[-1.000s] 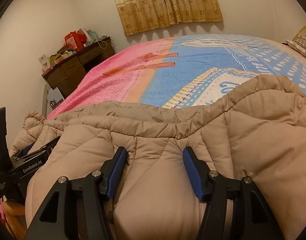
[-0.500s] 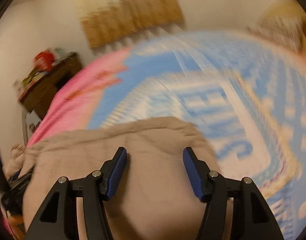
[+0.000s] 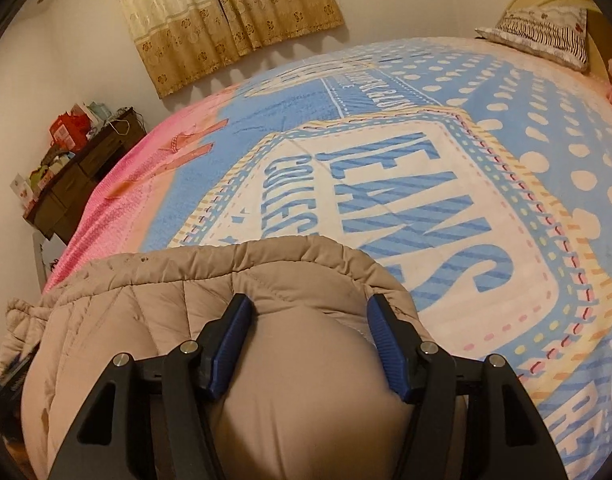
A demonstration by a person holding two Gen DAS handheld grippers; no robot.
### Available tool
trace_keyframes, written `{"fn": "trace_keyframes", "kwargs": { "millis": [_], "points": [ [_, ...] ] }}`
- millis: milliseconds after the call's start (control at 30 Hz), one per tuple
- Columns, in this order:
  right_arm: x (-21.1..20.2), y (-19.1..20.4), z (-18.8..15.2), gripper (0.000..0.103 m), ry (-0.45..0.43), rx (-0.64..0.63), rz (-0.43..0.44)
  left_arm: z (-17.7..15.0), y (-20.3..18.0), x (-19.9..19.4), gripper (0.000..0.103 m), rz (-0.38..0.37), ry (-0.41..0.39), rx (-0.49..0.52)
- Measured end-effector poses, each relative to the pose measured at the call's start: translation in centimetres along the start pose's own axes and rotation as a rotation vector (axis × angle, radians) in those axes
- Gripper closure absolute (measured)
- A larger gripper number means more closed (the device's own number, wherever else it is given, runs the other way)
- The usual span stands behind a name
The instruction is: Fold large clothes
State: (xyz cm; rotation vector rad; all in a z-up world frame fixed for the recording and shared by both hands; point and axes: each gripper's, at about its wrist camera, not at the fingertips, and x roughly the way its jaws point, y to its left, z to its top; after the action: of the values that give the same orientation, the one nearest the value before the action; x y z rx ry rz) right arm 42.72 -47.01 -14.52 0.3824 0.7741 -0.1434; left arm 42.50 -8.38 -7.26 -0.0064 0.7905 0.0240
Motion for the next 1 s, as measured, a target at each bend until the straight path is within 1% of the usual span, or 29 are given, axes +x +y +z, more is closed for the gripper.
{"fn": "trace_keyframes", "kwargs": {
  "millis": [100, 167, 233, 300, 400, 433, 467, 500, 533, 600, 633, 700, 733, 767, 833, 867, 933, 1000],
  "points": [
    [-0.3, -0.1, -0.2, 0.042, -0.004, 0.001, 0.001, 0.5, 1.0, -1.4, 0.0, -0.059, 0.038, 0.013],
    [-0.4, -0.1, -0.1, 0.042, -0.01, 0.002, 0.001, 0.9, 3.5, -3.7, 0.0, -0.078, 0.011, -0.033],
    [-0.6, 0.1, -0.1, 0.041, -0.009, -0.003, -0.005, 1.0, 5.6, -5.4, 0.0, -0.068, -0.022, -0.073],
    [-0.9, 0.2, 0.0, 0.041, -0.003, -0.006, -0.021, 0.9, 8.3, -6.8, 0.0, -0.018, -0.047, -0.1],
    [-2.7, 1.7, -0.1, 0.041, -0.019, -0.034, -0.068, 0.5, 10.3, -6.3, 0.0, 0.093, -0.041, -0.093],
    [-4.2, 2.7, -0.3, 0.041, -0.063, -0.051, -0.052, 0.2, 11.0, -5.5, 0.0, 0.129, -0.023, -0.1],
    [-5.5, 3.6, -0.5, 0.041, -0.101, -0.059, -0.028, -0.3, 11.6, -4.4, 0.0, 0.148, 0.016, -0.117],
    [-6.7, 4.7, -0.7, 0.041, -0.134, -0.064, 0.004, -0.6, 11.8, -3.3, 0.0, 0.147, 0.053, -0.131],
    [-8.0, 6.2, -0.9, 0.041, -0.148, -0.071, 0.067, -1.2, 12.0, -2.0, 0.0, 0.127, 0.09, -0.148],
    [-9.0, 9.1, -1.2, 0.041, -0.122, -0.11, 0.154, -1.9, 12.0, -1.2, 0.0, 0.116, 0.083, -0.183],
    [-9.1, 11.3, -1.6, 0.041, -0.095, -0.157, 0.176, -2.0, 11.8, -1.1, 0.0, 0.128, 0.072, -0.186],
    [-9.1, 14.5, -2.6, 0.041, -0.08, -0.229, 0.231, -2.1, 11.0, -0.8, 0.0, 0.158, 0.068, -0.16],
    [-8.7, 15.9, -3.2, 0.041, -0.078, -0.262, 0.236, -2.1, 10.6, -0.8, 0.0, 0.174, 0.066, -0.145],
    [-7.8, 17.1, -3.9, 0.041, -0.062, -0.283, 0.227, -2.1, 10.2, -0.7, 0.0, 0.19, 0.062, -0.129],
    [-5.5, 18.1, -5.4, 0.041, -0.013, -0.273, 0.211, -2.2, 9.9, -0.6, 0.0, 0.203, 0.058, -0.113],
    [-4.8, 18.3, -6.1, 0.041, -0.016, -0.284, 0.185, -2.2, 9.9, -0.6, 0.0, 0.204, 0.057, -0.111],
    [-3.8, 18.5, -7.4, 0.041, -0.06, -0.348, 0.14, -2.3, 9.7, -0.5, 0.0, 0.192, 0.06, -0.123],
    [-3.2, 19.1, -7.9, 0.041, -0.06, -0.382, 0.094, -2.3, 10.7, -0.9, 0.0, 0.183, 0.059, -0.131]
  ]
}}
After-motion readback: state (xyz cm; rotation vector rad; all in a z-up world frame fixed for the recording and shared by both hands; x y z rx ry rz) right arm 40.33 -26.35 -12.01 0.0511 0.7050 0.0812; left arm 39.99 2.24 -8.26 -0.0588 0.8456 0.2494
